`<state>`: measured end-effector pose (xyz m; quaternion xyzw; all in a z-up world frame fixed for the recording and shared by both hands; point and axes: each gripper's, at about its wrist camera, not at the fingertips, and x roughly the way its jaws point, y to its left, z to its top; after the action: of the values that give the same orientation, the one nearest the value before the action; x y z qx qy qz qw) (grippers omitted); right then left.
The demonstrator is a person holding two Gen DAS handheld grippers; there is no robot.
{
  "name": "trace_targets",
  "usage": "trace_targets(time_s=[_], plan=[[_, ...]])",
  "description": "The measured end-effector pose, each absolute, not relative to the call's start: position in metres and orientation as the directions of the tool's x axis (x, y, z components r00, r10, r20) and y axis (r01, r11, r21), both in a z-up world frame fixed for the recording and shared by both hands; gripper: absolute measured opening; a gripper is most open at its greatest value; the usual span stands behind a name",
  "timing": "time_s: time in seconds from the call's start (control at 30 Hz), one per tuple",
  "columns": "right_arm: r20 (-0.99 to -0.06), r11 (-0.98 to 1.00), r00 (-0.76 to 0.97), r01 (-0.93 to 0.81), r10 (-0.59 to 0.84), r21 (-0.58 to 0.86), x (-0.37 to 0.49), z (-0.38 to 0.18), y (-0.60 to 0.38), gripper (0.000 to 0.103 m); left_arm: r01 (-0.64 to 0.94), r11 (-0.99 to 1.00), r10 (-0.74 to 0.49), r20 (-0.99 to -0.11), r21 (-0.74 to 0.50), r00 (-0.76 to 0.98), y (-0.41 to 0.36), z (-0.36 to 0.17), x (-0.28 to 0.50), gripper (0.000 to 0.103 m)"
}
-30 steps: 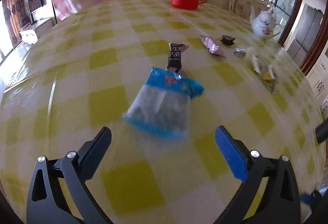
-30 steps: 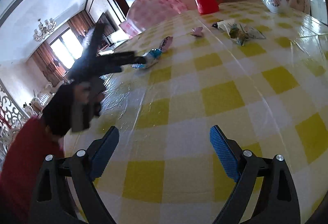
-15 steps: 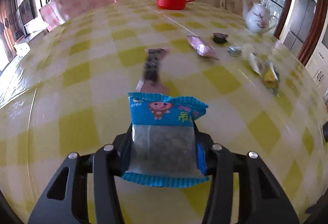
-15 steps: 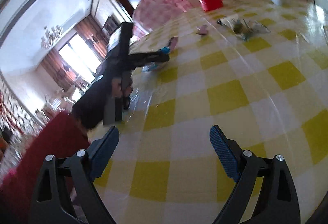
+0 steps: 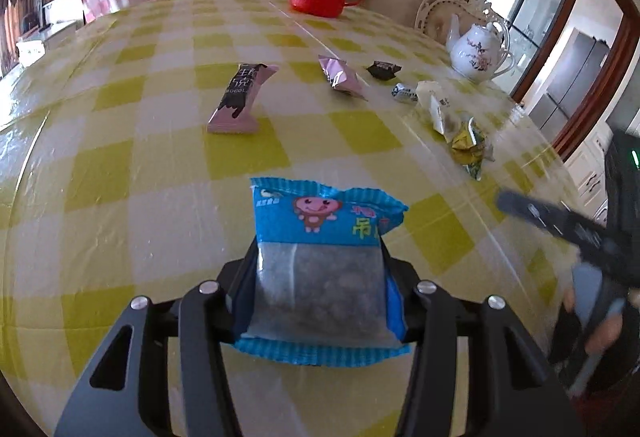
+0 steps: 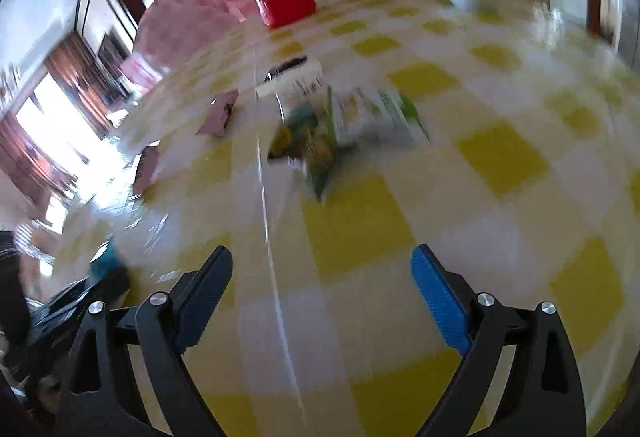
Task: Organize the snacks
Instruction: 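Grasp the green-and-yellow snack packet with the right gripper while the left holds the blue bag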
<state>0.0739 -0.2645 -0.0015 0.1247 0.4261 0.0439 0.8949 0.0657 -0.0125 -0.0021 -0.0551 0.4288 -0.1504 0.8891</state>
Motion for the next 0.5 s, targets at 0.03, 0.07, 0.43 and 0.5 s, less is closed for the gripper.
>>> trace_targets(time_s=[0.03, 0.07, 0.43, 0.5], plan=[[-0.754, 0.969, 0.632, 0.02, 0.178, 0.245, 0.083, -0.002, -0.26, 0.088, 0.22, 0.948, -0.318, -0.745, -0.231, 0.587, -0.011, -0.002, 0.066, 0.052], [-0.756, 0.974, 0.632, 0.011, 0.169, 0.227, 0.093, -0.002, -0.256, 0.087, 0.22, 0.945, -0.326, -0.742, -0.242, 0.586, -0.009, -0.002, 0.065, 0.052], [-0.787, 0.999, 0.616, 0.022, 0.025, 0.049, 0.133, -0.004, -0.242, 0.033, 0.216, 0.924, -0.381, -0.718, -0.315, 0.582, -0.003, -0.002, 0.063, 0.053], [-0.778, 0.997, 0.625, -0.009, 0.061, 0.072, 0.112, -0.003, -0.245, 0.03, 0.216, 0.924, -0.38, -0.719, -0.314, 0.582, -0.003, -0.002, 0.063, 0.053]])
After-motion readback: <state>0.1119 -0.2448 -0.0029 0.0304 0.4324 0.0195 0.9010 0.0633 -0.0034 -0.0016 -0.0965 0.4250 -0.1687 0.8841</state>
